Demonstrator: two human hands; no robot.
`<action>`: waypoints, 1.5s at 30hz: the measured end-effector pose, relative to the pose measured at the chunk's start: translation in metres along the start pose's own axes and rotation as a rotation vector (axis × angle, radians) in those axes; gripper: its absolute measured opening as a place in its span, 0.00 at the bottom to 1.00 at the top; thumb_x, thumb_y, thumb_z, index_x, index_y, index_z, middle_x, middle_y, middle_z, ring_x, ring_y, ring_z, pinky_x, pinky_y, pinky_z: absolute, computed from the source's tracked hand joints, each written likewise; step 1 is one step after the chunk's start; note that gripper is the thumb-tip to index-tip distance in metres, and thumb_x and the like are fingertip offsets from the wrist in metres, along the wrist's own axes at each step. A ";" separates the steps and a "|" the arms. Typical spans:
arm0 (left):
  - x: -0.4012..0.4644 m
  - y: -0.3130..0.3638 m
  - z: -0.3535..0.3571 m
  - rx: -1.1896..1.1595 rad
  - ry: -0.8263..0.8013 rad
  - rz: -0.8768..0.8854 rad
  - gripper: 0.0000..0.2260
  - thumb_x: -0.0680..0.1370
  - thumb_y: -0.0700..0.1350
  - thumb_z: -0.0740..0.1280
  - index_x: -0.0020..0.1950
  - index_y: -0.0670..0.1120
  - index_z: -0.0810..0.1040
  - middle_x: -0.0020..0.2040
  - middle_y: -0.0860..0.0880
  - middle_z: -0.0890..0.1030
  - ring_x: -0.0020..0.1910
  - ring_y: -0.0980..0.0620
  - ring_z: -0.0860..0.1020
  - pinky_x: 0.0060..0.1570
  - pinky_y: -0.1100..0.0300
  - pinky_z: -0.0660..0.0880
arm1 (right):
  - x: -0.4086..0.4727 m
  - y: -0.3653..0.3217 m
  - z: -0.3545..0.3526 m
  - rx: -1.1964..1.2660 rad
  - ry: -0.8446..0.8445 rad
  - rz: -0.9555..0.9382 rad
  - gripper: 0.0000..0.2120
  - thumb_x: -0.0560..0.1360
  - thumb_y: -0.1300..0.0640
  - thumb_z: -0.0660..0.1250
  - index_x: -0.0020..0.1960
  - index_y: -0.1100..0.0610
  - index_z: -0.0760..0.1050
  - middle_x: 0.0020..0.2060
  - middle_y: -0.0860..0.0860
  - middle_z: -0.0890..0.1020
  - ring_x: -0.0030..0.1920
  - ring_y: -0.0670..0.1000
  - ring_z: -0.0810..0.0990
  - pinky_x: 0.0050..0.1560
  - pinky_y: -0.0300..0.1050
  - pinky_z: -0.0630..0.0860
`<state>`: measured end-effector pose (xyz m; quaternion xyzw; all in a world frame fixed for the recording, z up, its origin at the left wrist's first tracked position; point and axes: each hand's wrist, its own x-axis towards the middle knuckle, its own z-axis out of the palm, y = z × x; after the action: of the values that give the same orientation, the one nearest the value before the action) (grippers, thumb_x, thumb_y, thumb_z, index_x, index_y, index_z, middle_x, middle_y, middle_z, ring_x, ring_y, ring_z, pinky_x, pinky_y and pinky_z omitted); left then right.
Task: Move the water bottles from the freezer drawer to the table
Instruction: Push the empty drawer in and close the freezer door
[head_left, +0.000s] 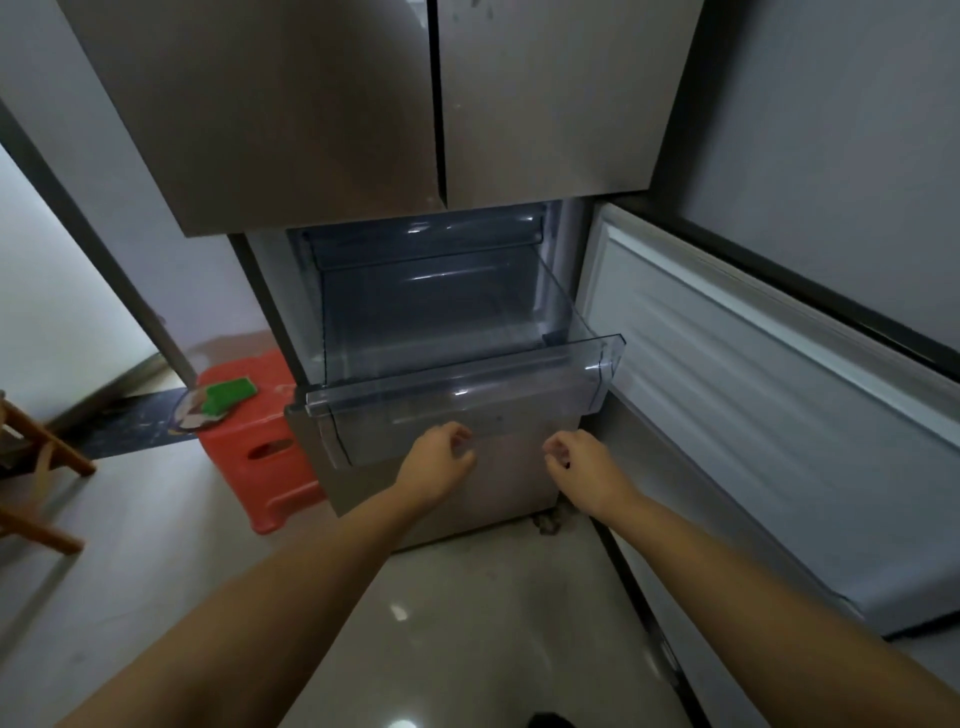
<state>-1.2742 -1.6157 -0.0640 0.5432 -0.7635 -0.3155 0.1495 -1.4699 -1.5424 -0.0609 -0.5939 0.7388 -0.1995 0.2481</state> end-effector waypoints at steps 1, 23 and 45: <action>0.009 -0.001 -0.001 0.004 0.024 0.005 0.15 0.77 0.43 0.66 0.64 0.42 0.75 0.62 0.42 0.78 0.60 0.47 0.76 0.61 0.57 0.71 | 0.014 0.002 -0.003 -0.008 0.007 -0.013 0.12 0.78 0.56 0.62 0.60 0.59 0.76 0.58 0.57 0.76 0.54 0.55 0.78 0.59 0.51 0.75; 0.110 -0.036 -0.002 0.618 0.027 -0.123 0.35 0.78 0.47 0.62 0.78 0.54 0.44 0.79 0.44 0.45 0.78 0.43 0.43 0.73 0.37 0.42 | 0.176 0.013 -0.005 -0.513 -0.232 -0.280 0.37 0.80 0.48 0.58 0.76 0.44 0.34 0.76 0.48 0.32 0.76 0.59 0.33 0.73 0.65 0.41; 0.288 -0.082 -0.084 0.548 -0.266 -0.080 0.39 0.77 0.49 0.65 0.78 0.55 0.41 0.76 0.52 0.30 0.76 0.48 0.33 0.71 0.31 0.47 | 0.364 -0.041 -0.017 -0.603 -0.370 -0.153 0.37 0.79 0.52 0.59 0.77 0.43 0.38 0.75 0.45 0.31 0.76 0.61 0.35 0.74 0.65 0.47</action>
<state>-1.2707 -1.9257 -0.0864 0.5470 -0.8110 -0.1719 -0.1163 -1.5105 -1.9064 -0.0707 -0.7201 0.6604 0.1203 0.1756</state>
